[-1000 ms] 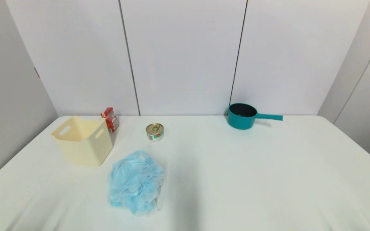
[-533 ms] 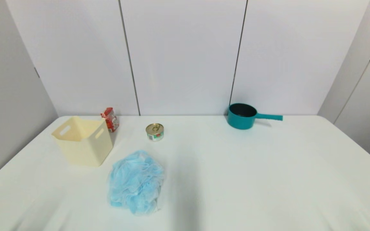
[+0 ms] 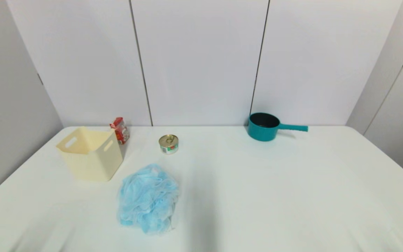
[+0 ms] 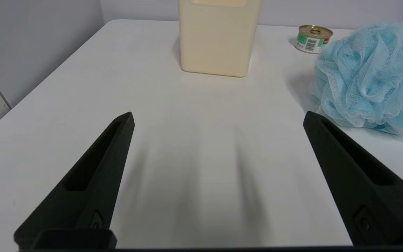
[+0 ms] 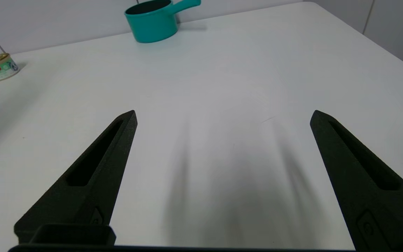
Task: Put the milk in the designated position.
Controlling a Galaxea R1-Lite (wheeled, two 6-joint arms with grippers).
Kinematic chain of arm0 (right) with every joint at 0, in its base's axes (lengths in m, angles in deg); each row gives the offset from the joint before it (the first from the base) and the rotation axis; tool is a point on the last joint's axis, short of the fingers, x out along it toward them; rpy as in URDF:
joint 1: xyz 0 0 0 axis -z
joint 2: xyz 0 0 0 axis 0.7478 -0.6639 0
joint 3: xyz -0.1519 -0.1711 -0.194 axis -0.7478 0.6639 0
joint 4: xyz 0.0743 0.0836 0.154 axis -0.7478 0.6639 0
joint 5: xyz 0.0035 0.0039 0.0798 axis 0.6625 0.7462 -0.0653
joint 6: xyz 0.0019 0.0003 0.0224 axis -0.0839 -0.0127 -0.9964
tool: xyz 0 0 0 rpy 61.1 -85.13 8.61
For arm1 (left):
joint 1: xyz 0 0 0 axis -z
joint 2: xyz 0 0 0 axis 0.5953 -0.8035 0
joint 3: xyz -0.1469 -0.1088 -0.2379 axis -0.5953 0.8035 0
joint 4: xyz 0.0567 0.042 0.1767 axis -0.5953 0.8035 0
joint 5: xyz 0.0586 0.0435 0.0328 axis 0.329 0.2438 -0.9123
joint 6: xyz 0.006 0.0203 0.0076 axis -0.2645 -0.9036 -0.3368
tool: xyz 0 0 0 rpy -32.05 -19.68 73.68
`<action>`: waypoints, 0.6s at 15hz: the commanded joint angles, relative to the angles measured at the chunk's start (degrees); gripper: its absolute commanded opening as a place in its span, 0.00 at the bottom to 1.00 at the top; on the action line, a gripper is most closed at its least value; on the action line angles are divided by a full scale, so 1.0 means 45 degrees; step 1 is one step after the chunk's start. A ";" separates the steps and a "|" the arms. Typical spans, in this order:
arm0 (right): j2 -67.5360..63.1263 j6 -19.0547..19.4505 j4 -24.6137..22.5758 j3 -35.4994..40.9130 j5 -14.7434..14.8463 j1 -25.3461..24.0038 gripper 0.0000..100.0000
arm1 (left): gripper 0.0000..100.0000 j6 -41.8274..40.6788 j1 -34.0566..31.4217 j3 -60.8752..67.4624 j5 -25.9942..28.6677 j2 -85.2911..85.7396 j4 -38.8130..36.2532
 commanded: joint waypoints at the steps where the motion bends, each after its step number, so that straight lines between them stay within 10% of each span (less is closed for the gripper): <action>1: -0.0016 -0.0008 0.0001 0.0000 0.0007 0.0000 1.00 | 1.00 -0.0006 -0.0006 0.0020 0.0000 -0.0021 -0.0013; 9: -0.0016 0.0089 0.0001 0.0020 -0.0013 0.0000 1.00 | 1.00 -0.0006 -0.0006 0.0020 0.0000 -0.0041 -0.0013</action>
